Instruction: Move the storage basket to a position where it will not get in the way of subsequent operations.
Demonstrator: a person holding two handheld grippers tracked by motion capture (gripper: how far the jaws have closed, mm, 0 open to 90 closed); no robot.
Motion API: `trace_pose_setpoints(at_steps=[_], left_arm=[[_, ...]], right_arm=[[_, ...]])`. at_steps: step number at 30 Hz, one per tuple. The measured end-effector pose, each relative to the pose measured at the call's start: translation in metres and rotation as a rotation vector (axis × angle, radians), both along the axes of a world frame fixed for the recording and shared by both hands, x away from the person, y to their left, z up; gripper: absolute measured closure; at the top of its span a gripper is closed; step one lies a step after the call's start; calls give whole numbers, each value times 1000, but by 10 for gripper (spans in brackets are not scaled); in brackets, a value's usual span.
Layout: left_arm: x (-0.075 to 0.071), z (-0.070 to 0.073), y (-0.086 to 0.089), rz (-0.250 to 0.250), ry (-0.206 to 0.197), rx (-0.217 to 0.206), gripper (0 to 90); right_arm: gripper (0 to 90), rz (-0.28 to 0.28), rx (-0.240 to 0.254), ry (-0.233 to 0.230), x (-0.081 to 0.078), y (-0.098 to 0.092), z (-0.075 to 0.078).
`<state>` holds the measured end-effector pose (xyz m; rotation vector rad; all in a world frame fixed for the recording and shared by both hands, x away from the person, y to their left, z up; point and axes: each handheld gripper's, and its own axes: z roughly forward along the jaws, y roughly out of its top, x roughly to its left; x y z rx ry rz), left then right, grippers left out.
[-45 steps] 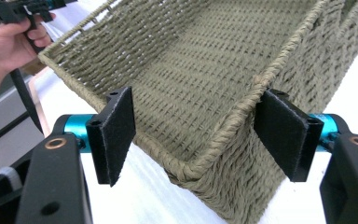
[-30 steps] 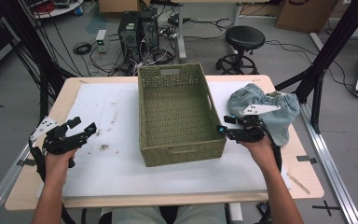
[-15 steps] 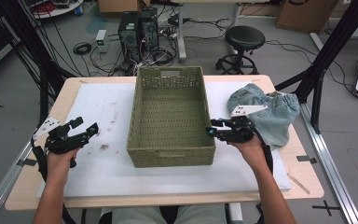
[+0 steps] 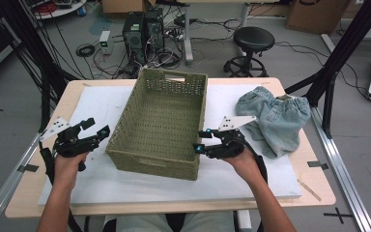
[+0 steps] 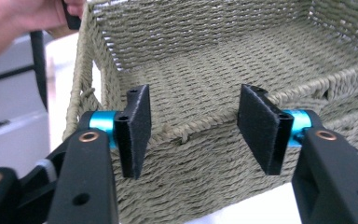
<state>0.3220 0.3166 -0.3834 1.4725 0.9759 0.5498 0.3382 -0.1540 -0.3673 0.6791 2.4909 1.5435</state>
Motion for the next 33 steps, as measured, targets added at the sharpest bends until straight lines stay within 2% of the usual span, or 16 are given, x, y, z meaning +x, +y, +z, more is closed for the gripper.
trace_pose_setpoints(at_steps=[2,4,6,9,13,15,17,21,26,33], left_arm=[[2,3,0,-7,2,-7,211],[4,6,0,-4,2,-3,211],[8,9,-2,-6,8,-16,211],[15,17,-9,-17,15,-4,211],[25,28,-21,-32,12,16,206],[32,33,-28,-39,14,29,194],[39,35,-35,-39,34,47,194],[53,33,-45,-26,83,102,194],[67,25,-53,2,150,158,201],[85,18,-72,38,212,323,274]], right_arm=[[347,-34,4,-37,-1,-1,2],[307,-63,-12,-63,1,-8,7],[252,-135,-20,-88,3,-18,11],[217,-237,-87,-120,12,-34,16],[216,-319,-126,-125,22,-53,25],[216,-345,-127,-118,29,-62,31],[217,-367,-117,-113,34,-71,38],[216,-407,-74,-121,35,-86,42],[216,-419,-89,-111,33,-96,37],[217,-435,-86,-99,34,-98,34]])
